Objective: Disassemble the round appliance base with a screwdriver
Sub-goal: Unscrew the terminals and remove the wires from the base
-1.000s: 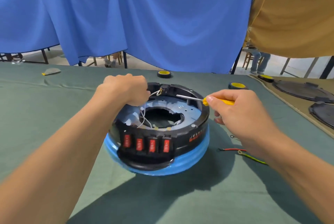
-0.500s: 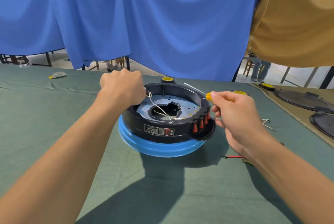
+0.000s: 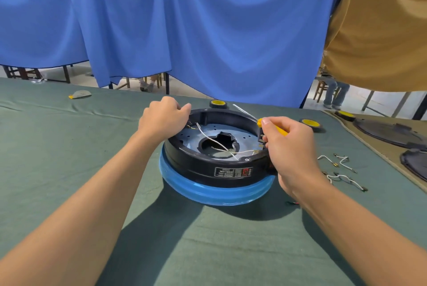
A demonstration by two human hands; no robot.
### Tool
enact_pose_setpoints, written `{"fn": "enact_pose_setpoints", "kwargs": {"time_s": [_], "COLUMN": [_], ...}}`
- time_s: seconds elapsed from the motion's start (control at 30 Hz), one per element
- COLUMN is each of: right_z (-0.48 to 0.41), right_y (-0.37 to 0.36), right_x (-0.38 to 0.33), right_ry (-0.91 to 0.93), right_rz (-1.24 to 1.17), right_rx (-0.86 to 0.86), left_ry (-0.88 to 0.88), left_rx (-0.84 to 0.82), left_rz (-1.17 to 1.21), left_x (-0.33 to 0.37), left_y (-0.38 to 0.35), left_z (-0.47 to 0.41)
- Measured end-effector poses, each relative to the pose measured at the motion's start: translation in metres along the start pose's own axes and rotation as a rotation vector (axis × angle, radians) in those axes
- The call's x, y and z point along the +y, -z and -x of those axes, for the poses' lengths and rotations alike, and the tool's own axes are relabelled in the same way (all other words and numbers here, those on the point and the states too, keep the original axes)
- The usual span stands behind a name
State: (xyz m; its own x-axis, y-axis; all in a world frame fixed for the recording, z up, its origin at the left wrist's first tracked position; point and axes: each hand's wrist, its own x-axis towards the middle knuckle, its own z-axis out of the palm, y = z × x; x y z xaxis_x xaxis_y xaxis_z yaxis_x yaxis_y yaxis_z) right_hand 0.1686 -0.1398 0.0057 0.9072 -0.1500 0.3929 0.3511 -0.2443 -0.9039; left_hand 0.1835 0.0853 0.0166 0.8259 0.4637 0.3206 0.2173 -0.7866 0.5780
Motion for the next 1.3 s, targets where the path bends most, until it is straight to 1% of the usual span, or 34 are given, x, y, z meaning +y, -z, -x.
{"fn": "enact_pose_setpoints", "kwargs": {"time_s": [0.07, 0.13, 0.2, 0.27, 0.37, 0.4, 0.47, 0.53, 0.63, 0.77, 0.83, 0.9, 0.97, 1.0, 1.07, 1.13, 1.2, 1.3], "right_z": [-0.005, -0.01, -0.014, -0.014, 0.0, 0.007, 0.018, 0.019, 0.007, -0.014, -0.021, -0.022, -0.012, -0.003, 0.017, 0.035, 0.047, 0.055], "right_y": [0.0, -0.001, -0.001, -0.001, -0.004, -0.007, -0.012, -0.014, -0.009, -0.003, -0.001, 0.002, 0.004, 0.004, 0.004, 0.0, -0.004, -0.01], "right_x": [0.004, 0.006, 0.005, 0.002, 0.0, -0.001, 0.0, 0.004, 0.008, 0.009, 0.01, 0.01, 0.005, 0.001, -0.007, -0.012, -0.015, -0.018], "right_ry": [0.087, 0.207, 0.246, 0.238, 0.246, 0.267, 0.313, 0.339, 0.347, 0.403, 0.465, 0.518, 0.583, 0.625, 0.701, 0.745, 0.761, 0.788], "right_rz": [0.118, 0.279, 0.369, 0.391, 0.345, 0.328, 0.32, 0.332, 0.336, 0.394, 0.471, 0.543, 0.519, 0.478, 0.42, 0.477, 0.568, 0.641], "right_rx": [-0.005, 0.004, 0.003, 0.024, 0.08, 0.079, 0.034, -0.003, -0.045, -0.138, -0.121, -0.078, -0.046, -0.058, -0.131, -0.231, -0.304, -0.312], "left_ry": [0.013, 0.066, 0.102, 0.09, 0.039, 0.018, -0.014, -0.007, 0.012, -0.012, -0.017, -0.008, 0.007, 0.011, 0.031, 0.032, -0.014, -0.051], "left_rx": [0.043, 0.074, 0.049, -0.017, -0.164, -0.193, -0.2, -0.157, -0.062, -0.06, -0.029, 0.013, 0.022, 0.009, -0.047, -0.128, -0.199, -0.238], "left_rz": [-0.047, -0.03, 0.011, 0.1, 0.337, 0.381, 0.407, 0.362, 0.164, -0.096, -0.199, -0.231, -0.186, -0.127, 0.073, 0.215, 0.248, 0.265], "left_x": [-0.003, -0.005, -0.005, -0.003, 0.002, 0.002, 0.002, 0.002, 0.0, 0.001, 0.003, 0.004, 0.002, 0.001, -0.001, 0.0, 0.001, 0.002], "left_y": [0.0, -0.003, -0.004, -0.005, -0.005, -0.005, -0.007, -0.004, 0.002, 0.004, 0.002, 0.001, 0.001, 0.001, -0.001, -0.002, -0.004, -0.005], "left_z": [-0.001, 0.002, 0.004, 0.005, 0.007, 0.007, 0.006, 0.005, 0.002, 0.003, 0.005, 0.005, 0.004, 0.003, 0.001, 0.003, 0.005, 0.008]}}
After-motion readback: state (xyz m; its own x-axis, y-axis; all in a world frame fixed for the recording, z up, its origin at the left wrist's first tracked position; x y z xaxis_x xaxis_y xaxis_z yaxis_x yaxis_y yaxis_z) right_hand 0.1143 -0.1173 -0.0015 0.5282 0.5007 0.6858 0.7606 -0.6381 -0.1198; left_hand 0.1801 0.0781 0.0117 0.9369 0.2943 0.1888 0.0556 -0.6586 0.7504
